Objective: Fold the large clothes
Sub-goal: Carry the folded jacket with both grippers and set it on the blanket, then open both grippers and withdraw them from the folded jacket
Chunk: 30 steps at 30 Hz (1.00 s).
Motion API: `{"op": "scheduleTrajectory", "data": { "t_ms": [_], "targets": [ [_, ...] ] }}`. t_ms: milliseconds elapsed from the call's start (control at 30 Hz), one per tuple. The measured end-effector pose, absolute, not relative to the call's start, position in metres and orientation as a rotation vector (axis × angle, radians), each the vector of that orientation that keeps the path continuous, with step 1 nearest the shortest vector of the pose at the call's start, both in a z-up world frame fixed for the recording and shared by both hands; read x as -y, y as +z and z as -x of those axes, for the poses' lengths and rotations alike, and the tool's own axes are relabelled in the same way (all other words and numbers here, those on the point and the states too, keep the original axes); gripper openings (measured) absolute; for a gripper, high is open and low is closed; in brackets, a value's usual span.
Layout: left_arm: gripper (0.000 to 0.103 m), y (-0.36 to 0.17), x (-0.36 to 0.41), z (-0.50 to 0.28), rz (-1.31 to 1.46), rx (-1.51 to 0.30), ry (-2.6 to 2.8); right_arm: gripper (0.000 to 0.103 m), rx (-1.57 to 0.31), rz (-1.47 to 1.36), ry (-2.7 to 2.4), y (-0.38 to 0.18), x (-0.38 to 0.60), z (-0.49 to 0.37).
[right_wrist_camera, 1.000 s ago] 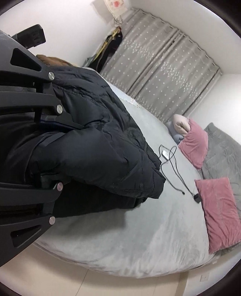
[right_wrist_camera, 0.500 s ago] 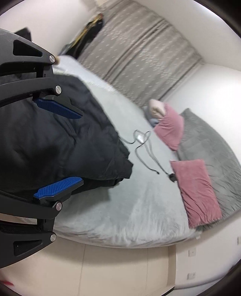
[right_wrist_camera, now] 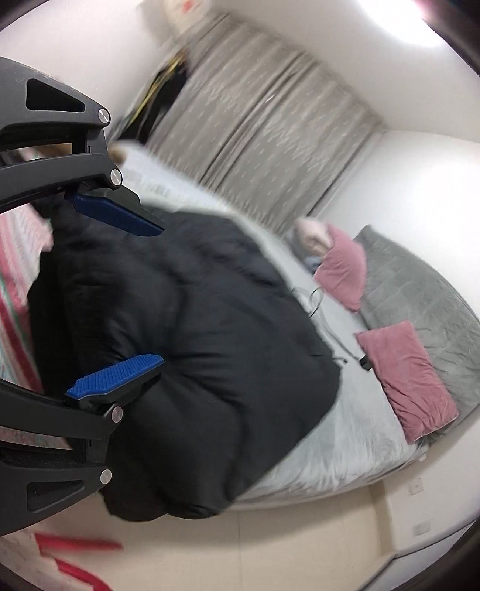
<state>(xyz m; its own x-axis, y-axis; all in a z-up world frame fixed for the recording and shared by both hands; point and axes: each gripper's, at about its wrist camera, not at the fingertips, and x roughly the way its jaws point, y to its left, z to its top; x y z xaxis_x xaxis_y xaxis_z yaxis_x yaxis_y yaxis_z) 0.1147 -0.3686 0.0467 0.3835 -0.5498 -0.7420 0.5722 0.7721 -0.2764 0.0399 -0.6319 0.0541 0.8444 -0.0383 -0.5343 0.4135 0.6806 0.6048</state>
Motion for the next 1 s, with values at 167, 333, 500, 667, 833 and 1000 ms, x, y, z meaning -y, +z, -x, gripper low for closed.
{"op": "scheduleTrajectory", "data": {
  "t_ms": [167,333,500,667,833,1000],
  "targets": [
    [0.046,0.043,0.334,-0.102,0.003,-0.938,-0.71,0.068,-0.603,-0.622,-0.366,0.036,0.611,-0.064],
    [0.046,0.043,0.306,-0.091,-0.008,-0.91,-0.653,0.068,-0.603,-0.558,-0.407,0.038,0.597,-0.062],
    [0.069,0.063,0.281,-0.07,0.0,-0.852,-0.6,0.068,-0.509,-0.656,-0.329,0.054,0.577,-0.026],
    [0.079,0.093,0.276,-0.036,-0.019,-0.762,-0.593,0.076,-0.467,-0.591,-0.368,0.08,0.537,0.021],
    [0.088,0.134,0.283,-0.011,-0.08,-0.676,-0.592,0.089,-0.403,-0.516,-0.385,0.11,0.483,0.072],
    [0.101,0.147,0.278,0.012,-0.074,-0.613,-0.63,0.1,-0.341,-0.469,-0.482,0.123,0.449,0.116]
  ]
}}
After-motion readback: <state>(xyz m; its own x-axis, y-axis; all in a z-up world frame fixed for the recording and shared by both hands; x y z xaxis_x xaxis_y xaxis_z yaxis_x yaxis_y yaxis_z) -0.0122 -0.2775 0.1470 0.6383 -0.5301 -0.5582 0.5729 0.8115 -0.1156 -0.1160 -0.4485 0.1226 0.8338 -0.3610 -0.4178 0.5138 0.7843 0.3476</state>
